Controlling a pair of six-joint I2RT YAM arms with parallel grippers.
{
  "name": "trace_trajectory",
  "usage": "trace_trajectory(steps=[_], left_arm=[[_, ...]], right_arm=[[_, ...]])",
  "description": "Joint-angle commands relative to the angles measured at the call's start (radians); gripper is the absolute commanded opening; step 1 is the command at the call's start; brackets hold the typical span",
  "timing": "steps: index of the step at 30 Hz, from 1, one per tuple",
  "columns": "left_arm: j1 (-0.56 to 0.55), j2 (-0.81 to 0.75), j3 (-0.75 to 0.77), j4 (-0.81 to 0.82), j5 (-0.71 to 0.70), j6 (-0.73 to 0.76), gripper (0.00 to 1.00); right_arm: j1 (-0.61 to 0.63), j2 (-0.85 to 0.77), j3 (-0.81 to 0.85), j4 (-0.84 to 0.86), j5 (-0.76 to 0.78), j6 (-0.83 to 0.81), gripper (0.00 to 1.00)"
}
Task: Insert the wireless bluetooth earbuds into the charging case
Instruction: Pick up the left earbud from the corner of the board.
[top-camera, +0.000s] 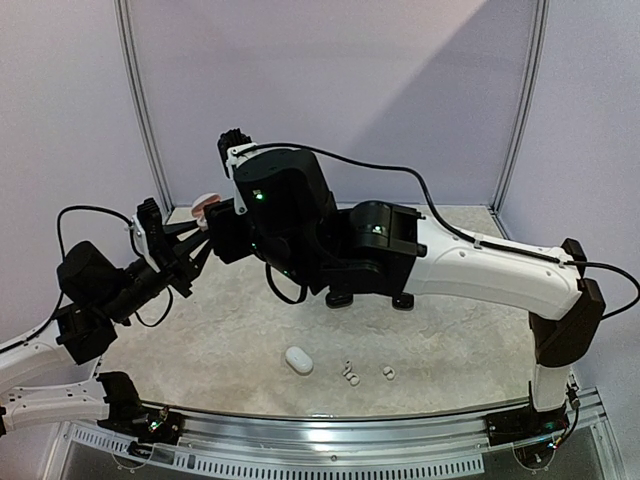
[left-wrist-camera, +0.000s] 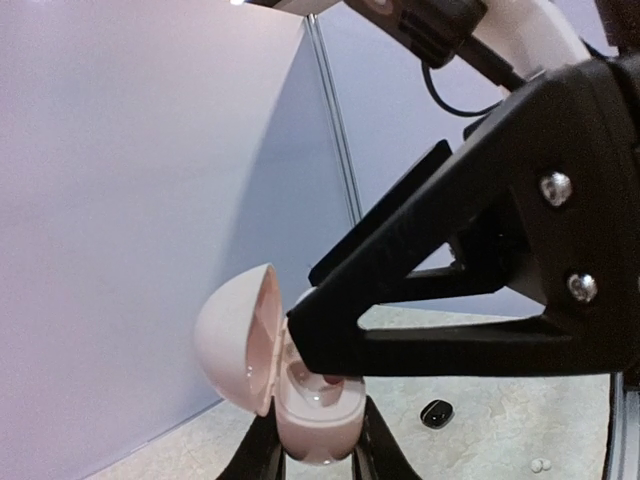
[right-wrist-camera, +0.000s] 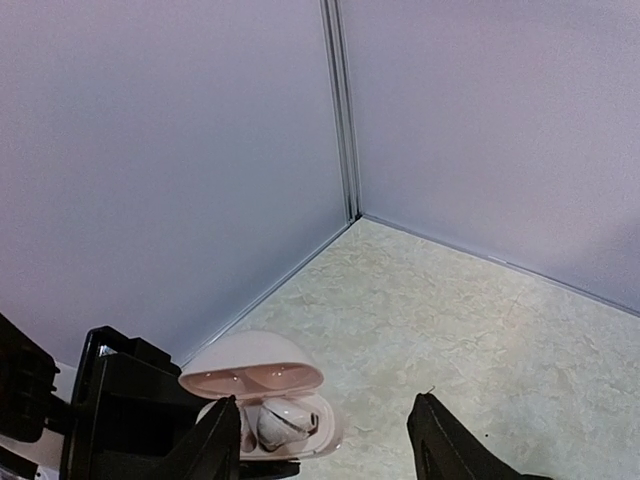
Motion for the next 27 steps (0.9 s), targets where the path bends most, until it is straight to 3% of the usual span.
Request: trace_trajectory(steps=[1,6,11,14,19,22,27], left_arm=[[0.017,-0.025,0.038,-0.064,-0.023,-0.083,0.0],[0.026,-0.037,0.048,-0.184,-0.028,-0.15,0.0],[0.033,-0.056,0.046,-0.26,-0.019,-0.184,0.0],[0.036,-0.076,0.045,-0.281,0.002,-0.172,0.0],[0.038,-0.122,0.04,-0.343,0.051,-0.131,0.0],[0.038,-0.171,0.039,-0.428,0.055,-0.122,0.0],[0.049,-0.24,0.041,-0.61,0.082,-0.095,0.0]], right_arm=[[-0.006,-0.071,0.003,-0.026,-0.023,-0.022,0.62],[-0.014,-0.133,0.022,-0.044,-0.127,-0.033,0.67],[-0.042,-0.202,0.006,-0.127,-0.152,0.056,0.67],[-0.082,-0.234,-0.007,-0.319,-0.117,0.187,0.64],[-0.157,-0.238,-0.083,-0.696,-0.156,0.596,0.51],[-0.167,-0.221,-0.151,-0.858,-0.201,0.754,0.47],[-0.169,-0.103,-0.219,-0.96,-0.356,0.839,0.46]])
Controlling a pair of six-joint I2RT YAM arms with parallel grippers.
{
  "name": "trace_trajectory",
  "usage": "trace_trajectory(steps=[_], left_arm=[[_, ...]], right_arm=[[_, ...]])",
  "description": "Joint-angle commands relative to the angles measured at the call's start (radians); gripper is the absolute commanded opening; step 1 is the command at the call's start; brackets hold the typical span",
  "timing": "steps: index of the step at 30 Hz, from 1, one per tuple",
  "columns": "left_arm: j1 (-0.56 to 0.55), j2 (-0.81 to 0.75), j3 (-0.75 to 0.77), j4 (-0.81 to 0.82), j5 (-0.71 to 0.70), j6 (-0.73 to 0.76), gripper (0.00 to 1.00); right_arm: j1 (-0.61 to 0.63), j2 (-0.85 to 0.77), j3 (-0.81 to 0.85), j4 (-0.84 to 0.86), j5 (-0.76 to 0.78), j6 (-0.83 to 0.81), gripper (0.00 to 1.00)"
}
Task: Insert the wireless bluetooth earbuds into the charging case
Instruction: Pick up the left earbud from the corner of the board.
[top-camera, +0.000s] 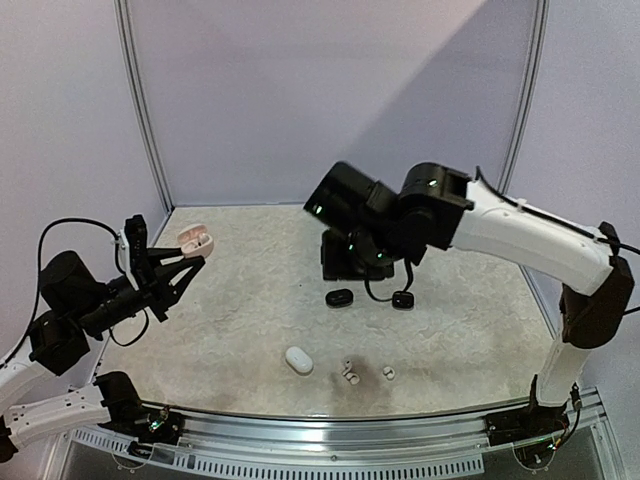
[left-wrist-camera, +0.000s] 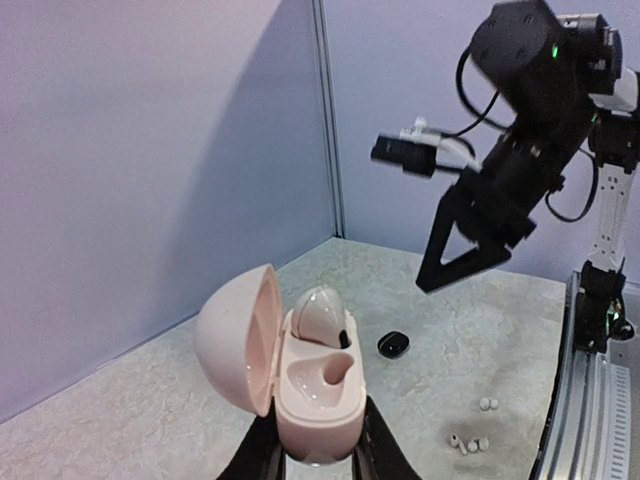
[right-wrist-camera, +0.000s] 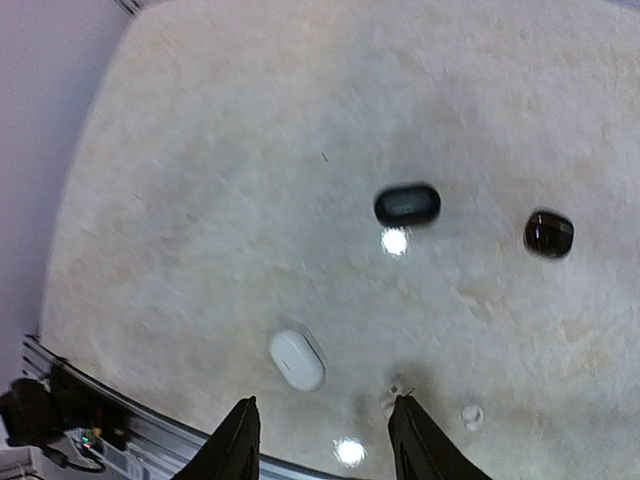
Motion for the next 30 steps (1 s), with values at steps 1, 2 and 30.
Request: trace_trajectory(steps=[1,2,30], left_arm=[[0.031,-0.037,0.01,-0.198,0.051,0.039,0.0],[0.037,-0.038,0.007,-0.207,0.06,0.044,0.0],[0.105,-0.004,-0.048,-0.137,0.182,0.008,0.0]], right_arm=[[0.006,0.131,-0.044,-0.193,-0.178,0.142,0.46],[0.005,0.176,-0.046,-0.188,-0.21,0.11,0.46],[-0.074,0.198,-0.465,0.189,-0.384,0.13,0.15]])
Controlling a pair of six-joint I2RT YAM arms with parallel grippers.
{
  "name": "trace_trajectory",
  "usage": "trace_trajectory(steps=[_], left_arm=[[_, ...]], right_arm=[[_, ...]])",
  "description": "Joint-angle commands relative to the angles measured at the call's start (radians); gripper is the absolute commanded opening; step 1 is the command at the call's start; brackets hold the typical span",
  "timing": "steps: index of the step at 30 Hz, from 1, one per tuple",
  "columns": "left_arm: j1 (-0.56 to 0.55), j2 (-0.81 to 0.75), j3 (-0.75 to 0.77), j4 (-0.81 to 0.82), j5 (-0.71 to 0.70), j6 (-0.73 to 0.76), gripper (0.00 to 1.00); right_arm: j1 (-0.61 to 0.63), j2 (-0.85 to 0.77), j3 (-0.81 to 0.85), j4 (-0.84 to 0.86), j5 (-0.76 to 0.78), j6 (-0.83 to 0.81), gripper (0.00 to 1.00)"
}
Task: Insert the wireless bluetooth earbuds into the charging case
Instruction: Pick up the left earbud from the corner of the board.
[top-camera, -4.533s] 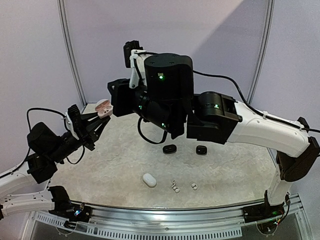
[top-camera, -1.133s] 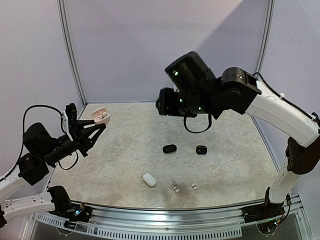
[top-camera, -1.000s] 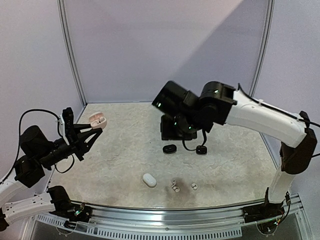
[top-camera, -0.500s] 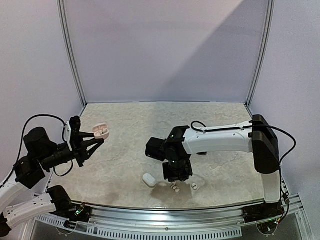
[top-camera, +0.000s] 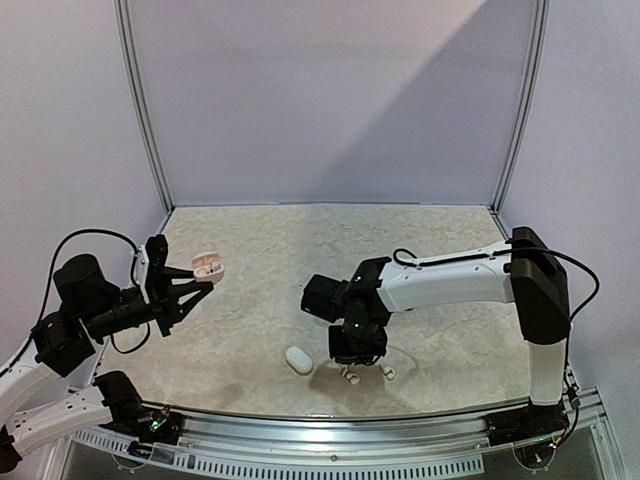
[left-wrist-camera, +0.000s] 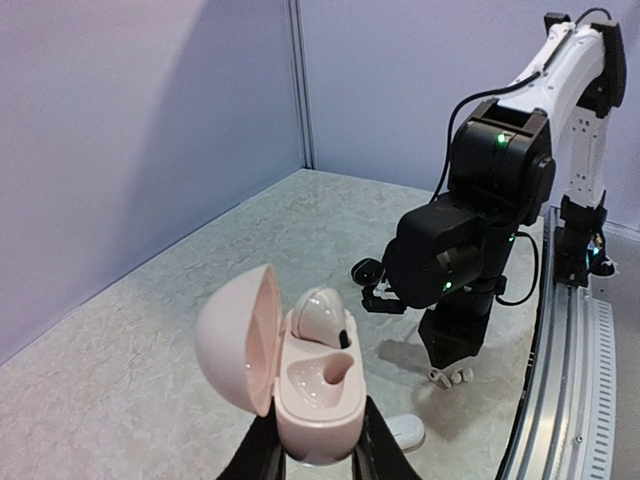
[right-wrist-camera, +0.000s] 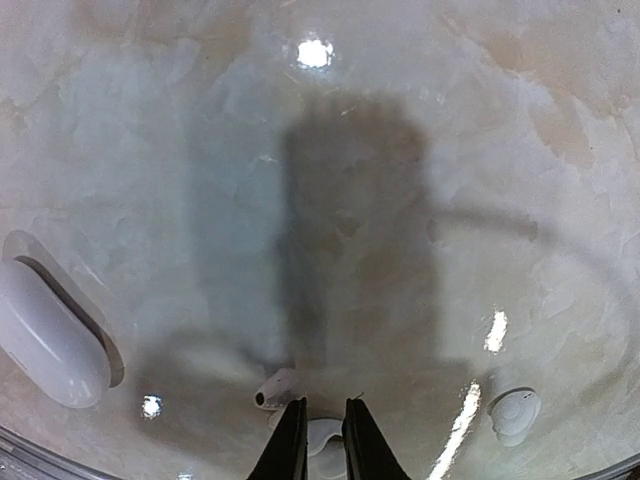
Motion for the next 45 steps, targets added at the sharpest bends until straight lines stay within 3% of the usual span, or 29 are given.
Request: trace_trajectory(steps=[1,45], left_arm=[[0.012,0.012,-0.017,0.032,0.006,-0.014,0.0],[0.012,0.014,-0.029,0.036,0.013,-0.02,0.0]], right_arm=[[-0.007,-0.038,-0.008,0.018,-0.016,-0.005,0.15],[-0.008,-0.035,-0.035,0.076,-0.029,-0.049,0.09]])
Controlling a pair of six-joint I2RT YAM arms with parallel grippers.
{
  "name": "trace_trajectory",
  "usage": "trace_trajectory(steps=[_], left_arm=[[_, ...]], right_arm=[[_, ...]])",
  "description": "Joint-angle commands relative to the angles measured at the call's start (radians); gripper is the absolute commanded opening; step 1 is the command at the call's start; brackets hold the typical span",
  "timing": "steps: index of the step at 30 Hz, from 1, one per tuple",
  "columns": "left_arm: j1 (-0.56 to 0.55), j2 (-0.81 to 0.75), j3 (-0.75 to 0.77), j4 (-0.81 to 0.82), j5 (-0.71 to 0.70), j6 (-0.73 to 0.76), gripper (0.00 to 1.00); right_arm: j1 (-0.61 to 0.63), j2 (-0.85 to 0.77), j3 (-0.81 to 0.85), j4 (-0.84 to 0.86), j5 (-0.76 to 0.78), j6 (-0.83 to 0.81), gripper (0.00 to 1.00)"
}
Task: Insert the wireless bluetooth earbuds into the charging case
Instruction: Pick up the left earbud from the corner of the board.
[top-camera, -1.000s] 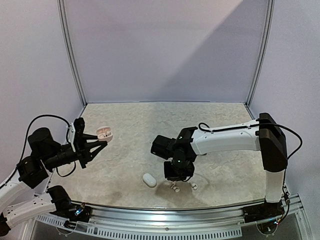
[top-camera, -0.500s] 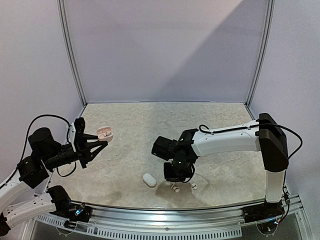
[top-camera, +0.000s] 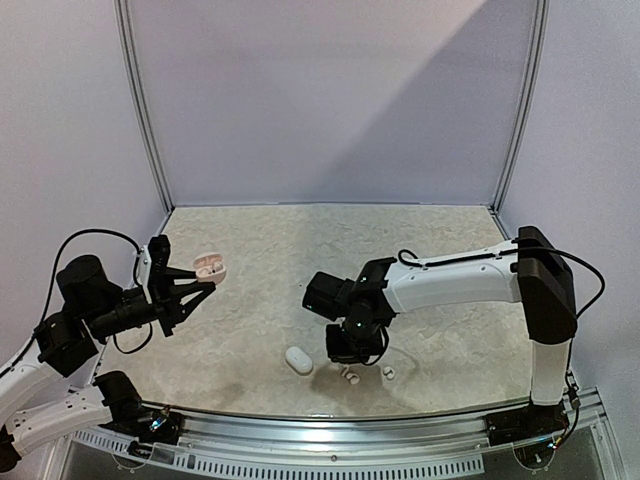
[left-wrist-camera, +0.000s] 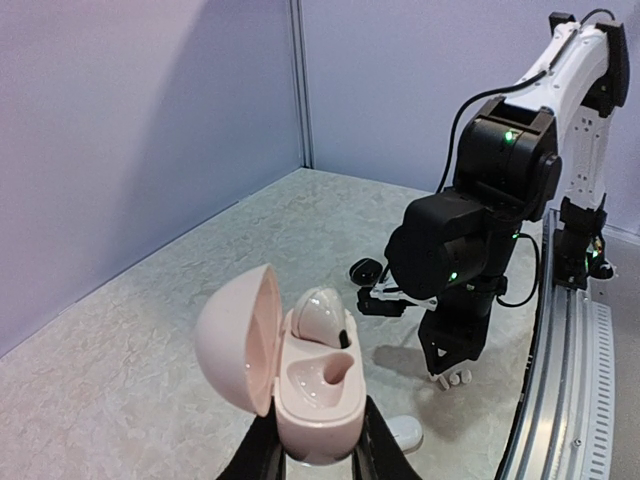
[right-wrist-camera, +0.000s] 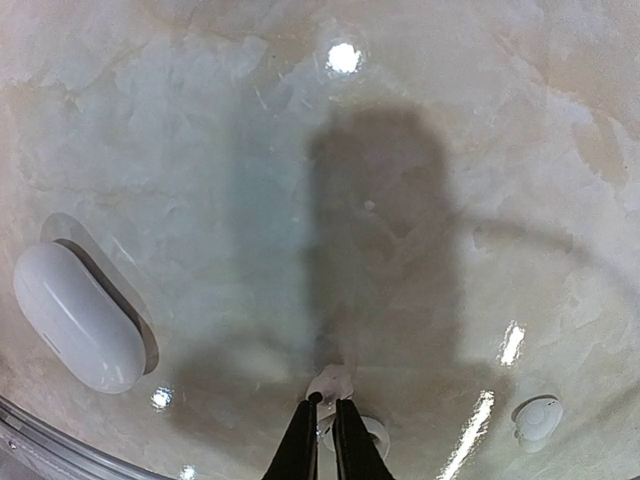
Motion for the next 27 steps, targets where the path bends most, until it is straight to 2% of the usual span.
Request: trace_trajectory(steps=[1,10,27], left_arm=[[0.013,0.002,-0.014,0.008,0.011,-0.004,0.0],[0.012,0.002,-0.018,0.01,0.011,-0.006,0.0],[0.012,0.001,-0.016,0.011,0.008,-0.004,0.0]], right_arm=[[-0.007,0.0,0.007,-0.006,-0.003,-0.015,0.09],[-0.006,-0.052,0.047,-0.089,0.06,-0.021,0.11],[-0.01,0.007,0.018,-0.026,-0.003,-0.016,0.15]])
